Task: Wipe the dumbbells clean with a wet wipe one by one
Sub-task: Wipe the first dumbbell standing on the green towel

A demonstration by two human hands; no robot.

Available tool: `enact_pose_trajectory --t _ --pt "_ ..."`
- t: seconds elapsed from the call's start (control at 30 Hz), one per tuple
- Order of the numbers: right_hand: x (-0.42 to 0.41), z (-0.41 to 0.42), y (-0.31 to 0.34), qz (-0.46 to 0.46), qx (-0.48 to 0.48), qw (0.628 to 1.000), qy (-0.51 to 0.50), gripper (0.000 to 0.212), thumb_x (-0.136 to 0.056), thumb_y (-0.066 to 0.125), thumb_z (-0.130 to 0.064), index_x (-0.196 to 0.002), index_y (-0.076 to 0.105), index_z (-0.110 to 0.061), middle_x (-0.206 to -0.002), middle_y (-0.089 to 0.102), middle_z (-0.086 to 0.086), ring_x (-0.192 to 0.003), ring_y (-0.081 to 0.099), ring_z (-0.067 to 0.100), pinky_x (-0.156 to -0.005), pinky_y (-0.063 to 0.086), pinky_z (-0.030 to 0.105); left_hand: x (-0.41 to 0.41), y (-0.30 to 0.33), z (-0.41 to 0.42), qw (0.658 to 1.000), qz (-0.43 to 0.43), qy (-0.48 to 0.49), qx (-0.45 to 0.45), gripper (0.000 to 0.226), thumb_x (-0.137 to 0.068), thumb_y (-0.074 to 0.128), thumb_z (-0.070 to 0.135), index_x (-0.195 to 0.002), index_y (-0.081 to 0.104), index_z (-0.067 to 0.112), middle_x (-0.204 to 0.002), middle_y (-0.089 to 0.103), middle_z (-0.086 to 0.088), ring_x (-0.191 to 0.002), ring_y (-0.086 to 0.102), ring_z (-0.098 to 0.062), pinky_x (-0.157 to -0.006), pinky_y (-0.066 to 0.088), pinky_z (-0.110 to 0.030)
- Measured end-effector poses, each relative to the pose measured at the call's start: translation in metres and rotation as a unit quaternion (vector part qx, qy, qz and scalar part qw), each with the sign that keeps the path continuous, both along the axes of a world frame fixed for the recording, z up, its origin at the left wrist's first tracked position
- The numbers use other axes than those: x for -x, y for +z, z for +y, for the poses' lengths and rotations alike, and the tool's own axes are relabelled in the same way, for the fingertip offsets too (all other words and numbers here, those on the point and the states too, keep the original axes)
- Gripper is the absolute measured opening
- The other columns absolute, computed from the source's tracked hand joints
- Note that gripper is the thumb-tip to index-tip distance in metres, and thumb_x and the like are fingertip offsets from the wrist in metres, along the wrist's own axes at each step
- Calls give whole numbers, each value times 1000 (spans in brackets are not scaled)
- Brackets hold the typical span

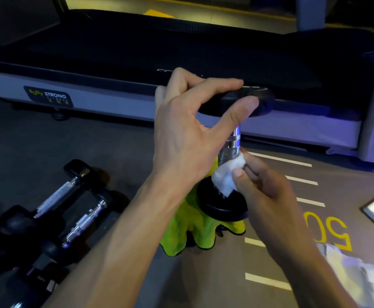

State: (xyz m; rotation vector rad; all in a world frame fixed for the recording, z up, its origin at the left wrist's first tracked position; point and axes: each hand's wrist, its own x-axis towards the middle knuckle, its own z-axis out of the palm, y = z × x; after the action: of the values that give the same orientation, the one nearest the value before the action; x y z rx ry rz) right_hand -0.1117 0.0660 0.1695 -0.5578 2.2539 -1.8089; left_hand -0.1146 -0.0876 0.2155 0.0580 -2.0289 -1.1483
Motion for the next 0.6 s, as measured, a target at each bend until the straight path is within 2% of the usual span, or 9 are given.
enact_pose_trajectory --t 0.13,0.23,0.27,0.33,0.37,0.43,0.47,0.53,0.6 --pt "8 -14 -18 77 -61 992 -79 23 -100 49 -32 -104 62 -13 -93 74 5 -90 69 27 -80 55 54 2 -1 -1 1000 -2 -2 2 29 -87 74 55 -112 75 40 -97 46 18 -107 51 -15 -88 40 -14" --pt "16 -17 -12 72 -18 995 -72 22 -103 46 -26 -92 62 -16 -77 68 4 -72 61 26 -66 48 44 1 -4 -8 1000 3 -2 2 29 -89 72 54 -115 73 41 -99 46 18 -106 51 -16 -90 41 -17" --pt "19 -20 -8 59 -1 996 -62 27 -105 44 -24 -89 61 -11 -74 64 12 -67 54 25 -62 43 44 1 -4 -10 1000 4 -5 3 29 -89 71 54 -115 73 40 -100 46 18 -106 52 -17 -90 42 -18" --pt "23 -27 2 -4 41 997 -70 36 -107 41 -22 -91 60 4 -82 61 33 -68 51 26 -59 43 46 0 -5 -13 1000 4 -14 0 29 -90 71 52 -116 73 40 -101 46 17 -107 52 -18 -90 42 -17" --pt "28 -30 7 -64 63 993 -80 39 -107 41 -22 -90 65 5 -85 65 34 -69 54 27 -60 44 44 0 -5 -14 1000 4 -19 -2 29 -90 71 52 -116 72 39 -101 46 16 -107 53 -19 -90 42 -17" --pt "39 -34 16 -196 84 976 -51 49 -103 38 -24 -72 75 -12 -79 73 17 -70 60 28 -61 45 40 -1 -5 -15 1000 4 -28 -2 28 -90 72 50 -116 72 39 -102 47 13 -107 53 -20 -89 43 -18" --pt "44 -36 20 -248 87 965 -21 53 -100 33 -26 -64 72 -19 -74 70 10 -67 58 27 -60 42 37 -1 -5 -15 999 5 -31 -3 27 -90 72 49 -115 72 39 -102 47 12 -106 53 -21 -88 43 -18" --pt "49 -42 20 -296 114 948 -2 51 -99 28 -28 -62 63 -17 -64 58 9 -59 51 25 -57 39 31 0 -4 -13 999 9 -41 -13 28 -90 74 46 -115 73 35 -102 47 9 -107 54 -22 -84 42 -11" --pt "50 -49 18 -299 112 947 -38 50 -97 31 -34 -61 59 -13 -60 53 11 -54 47 25 -54 37 31 0 -3 -11 999 10 -46 -18 29 -89 76 44 -115 74 32 -102 47 8 -108 54 -22 -82 41 -8"
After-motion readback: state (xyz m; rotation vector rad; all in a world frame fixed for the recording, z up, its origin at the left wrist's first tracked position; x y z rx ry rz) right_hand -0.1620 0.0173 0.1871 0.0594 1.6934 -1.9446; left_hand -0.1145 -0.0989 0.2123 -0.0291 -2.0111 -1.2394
